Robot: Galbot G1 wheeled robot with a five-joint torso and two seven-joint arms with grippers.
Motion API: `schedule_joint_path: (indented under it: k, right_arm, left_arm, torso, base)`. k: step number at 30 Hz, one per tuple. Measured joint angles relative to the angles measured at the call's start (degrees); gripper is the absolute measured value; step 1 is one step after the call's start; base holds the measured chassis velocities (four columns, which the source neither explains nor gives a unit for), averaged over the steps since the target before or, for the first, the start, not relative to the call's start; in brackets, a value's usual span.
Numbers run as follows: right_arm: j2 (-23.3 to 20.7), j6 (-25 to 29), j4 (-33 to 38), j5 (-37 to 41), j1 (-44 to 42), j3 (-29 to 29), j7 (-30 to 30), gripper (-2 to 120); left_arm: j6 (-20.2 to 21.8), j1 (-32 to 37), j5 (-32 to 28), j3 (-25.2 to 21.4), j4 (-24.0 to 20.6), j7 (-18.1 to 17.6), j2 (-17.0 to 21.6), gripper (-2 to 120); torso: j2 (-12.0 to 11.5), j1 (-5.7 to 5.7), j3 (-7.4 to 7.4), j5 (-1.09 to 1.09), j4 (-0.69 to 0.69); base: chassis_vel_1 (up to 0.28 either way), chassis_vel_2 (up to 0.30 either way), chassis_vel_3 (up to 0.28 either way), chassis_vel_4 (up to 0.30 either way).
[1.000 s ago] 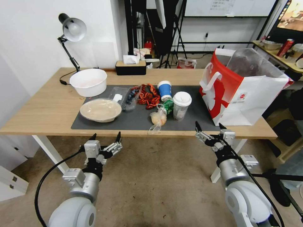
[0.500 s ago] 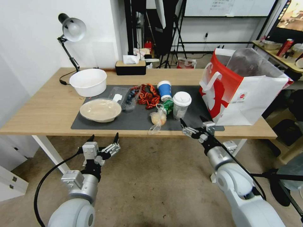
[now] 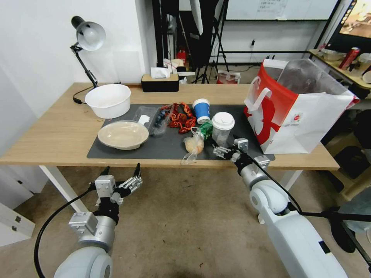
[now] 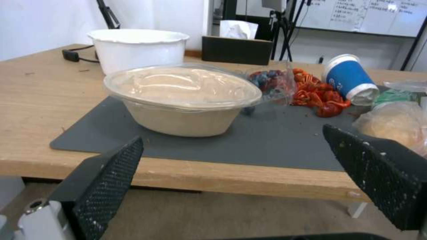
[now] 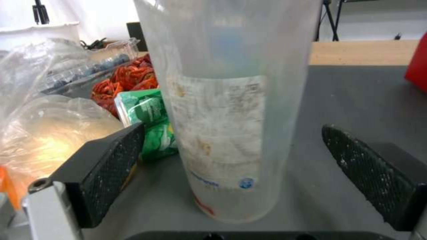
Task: Pick up the trash from the table and place it into the takeout bag.
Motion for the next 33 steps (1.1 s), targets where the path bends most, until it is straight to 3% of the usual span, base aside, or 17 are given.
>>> schedule_joint_path:
  k: [7, 13, 19, 26, 33]
  right_arm:
    - [0.68, 0.36, -1.44, 0.07, 1.09, -1.29, 0.39, 84]
    - [0.94, 0.45, -1.75, -0.22, 1.0, -1.47, 1.0, 60]
    - [0.88, 0.6, -1.04, -0.33, 0.43, -0.89, 1.3, 44]
    - [0.37, 0.8, 4.23, 1.14, -1.26, 1.27, 1.24, 28]
    - [-1.61, -0.74, 14.93, 6.63, -2.31, 4.31, 2.11, 13]
  left_arm:
    - [-0.58, -0.07, 0.12, -0.01, 0.72, 0.01, -0.07, 100]
    - [-1.21, -0.36, 0.14, 0.0, 1.59, 0.02, 0.07, 100]
    - [-1.47, -0.49, 0.17, 0.11, 2.13, 0.02, 0.21, 100]
    - [-1.86, -0.51, 0.21, 0.25, 2.39, 0.03, 0.43, 100]
    - [-2.39, -0.43, 0.51, 0.24, 2.57, 0.12, 0.57, 100]
  torso:
    - [0.0, 0.0, 0.0, 0.0, 0.0]
    - [0.0, 0.0, 0.0, 0.0, 0.0]
    - [0.0, 0.0, 0.0, 0.0, 0.0]
    - [0.0, 0.0, 0.0, 0.01, 0.0]
    - [0.0, 0.0, -0.01, 0.0, 0.0]
  base:
    - [0.0, 0.0, 0.0, 0.0]
    - [0.0, 0.0, 0.0, 0.0]
    - [0.0, 0.0, 0.0, 0.0]
    - [0.0, 0.0, 0.0, 0.0]
    - [0.0, 0.0, 0.0, 0.0]
